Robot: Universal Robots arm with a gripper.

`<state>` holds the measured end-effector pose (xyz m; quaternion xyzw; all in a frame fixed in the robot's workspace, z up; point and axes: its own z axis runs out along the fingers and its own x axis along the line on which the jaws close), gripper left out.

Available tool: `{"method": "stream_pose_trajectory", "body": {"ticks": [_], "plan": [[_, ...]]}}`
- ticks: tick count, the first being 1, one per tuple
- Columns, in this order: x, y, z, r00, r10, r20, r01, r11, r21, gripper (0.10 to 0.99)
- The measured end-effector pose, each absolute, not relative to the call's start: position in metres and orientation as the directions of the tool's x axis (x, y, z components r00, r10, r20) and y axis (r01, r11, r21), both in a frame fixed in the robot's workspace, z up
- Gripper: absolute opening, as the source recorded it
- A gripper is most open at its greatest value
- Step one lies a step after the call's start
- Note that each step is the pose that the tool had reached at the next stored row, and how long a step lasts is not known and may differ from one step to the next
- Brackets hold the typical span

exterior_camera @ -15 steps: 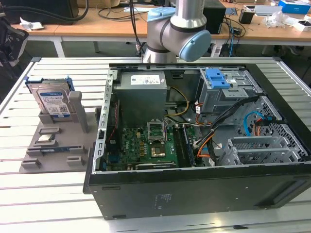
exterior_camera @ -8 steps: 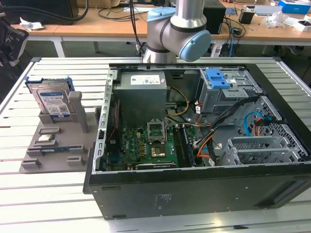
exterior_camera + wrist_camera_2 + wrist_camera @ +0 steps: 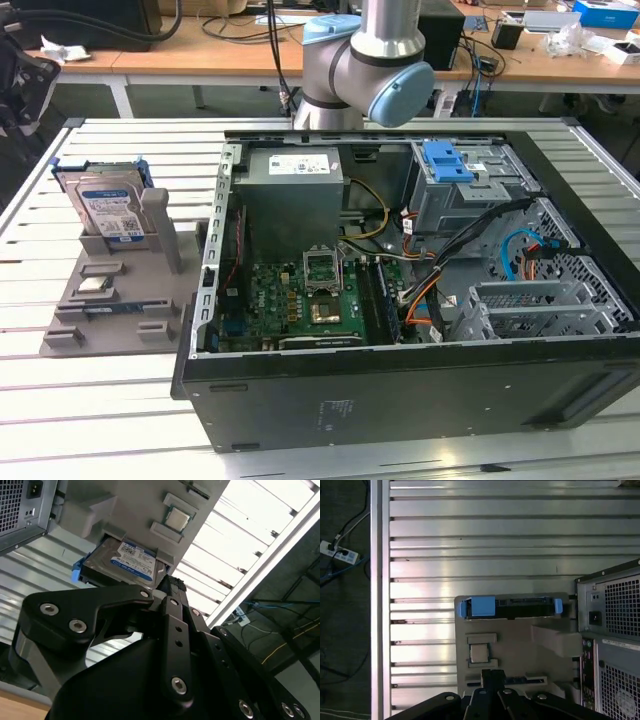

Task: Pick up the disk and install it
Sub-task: 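Pick up the disk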

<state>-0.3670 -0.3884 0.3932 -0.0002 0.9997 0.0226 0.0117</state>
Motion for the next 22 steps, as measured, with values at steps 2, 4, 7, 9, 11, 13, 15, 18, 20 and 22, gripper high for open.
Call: {"method": "stream_pose_trajectory", "body": {"ticks": [2,4,7,9,11,13,15,18,20,22], "plan": [[-0.3669,-0.3885,0.3932,-0.999,-0.044,-0.023,-0.045,0.998,0.045,0.106],[-0.3669,-0.3885,0.3932,-0.995,-0.097,-0.023,-0.098,0.994,0.045,0.106],[-0.3669,-0.3885,0.3932,-0.988,-0.152,-0.023,-0.153,0.987,0.045,0.106],[-0.3669,-0.3885,0.3932,-0.981,-0.193,-0.023,-0.194,0.98,0.045,0.106],[-0.3669,-0.3885,0.3932,-0.973,-0.231,-0.023,-0.232,0.972,0.045,0.106],[-0.3669,-0.3885,0.3932,-0.967,-0.254,-0.023,-0.255,0.966,0.045,0.106],[-0.3669,-0.3885,0.3932,-0.959,-0.283,-0.023,-0.284,0.958,0.045,0.106],[-0.3669,-0.3885,0.3932,-0.947,-0.321,-0.023,-0.321,0.946,0.045,0.106],[-0.3669,-0.3885,0.3932,-0.939,-0.343,-0.023,-0.344,0.938,0.045,0.106],[-0.3669,-0.3885,0.3932,-0.931,-0.364,-0.023,-0.364,0.93,0.045,0.106]]}}
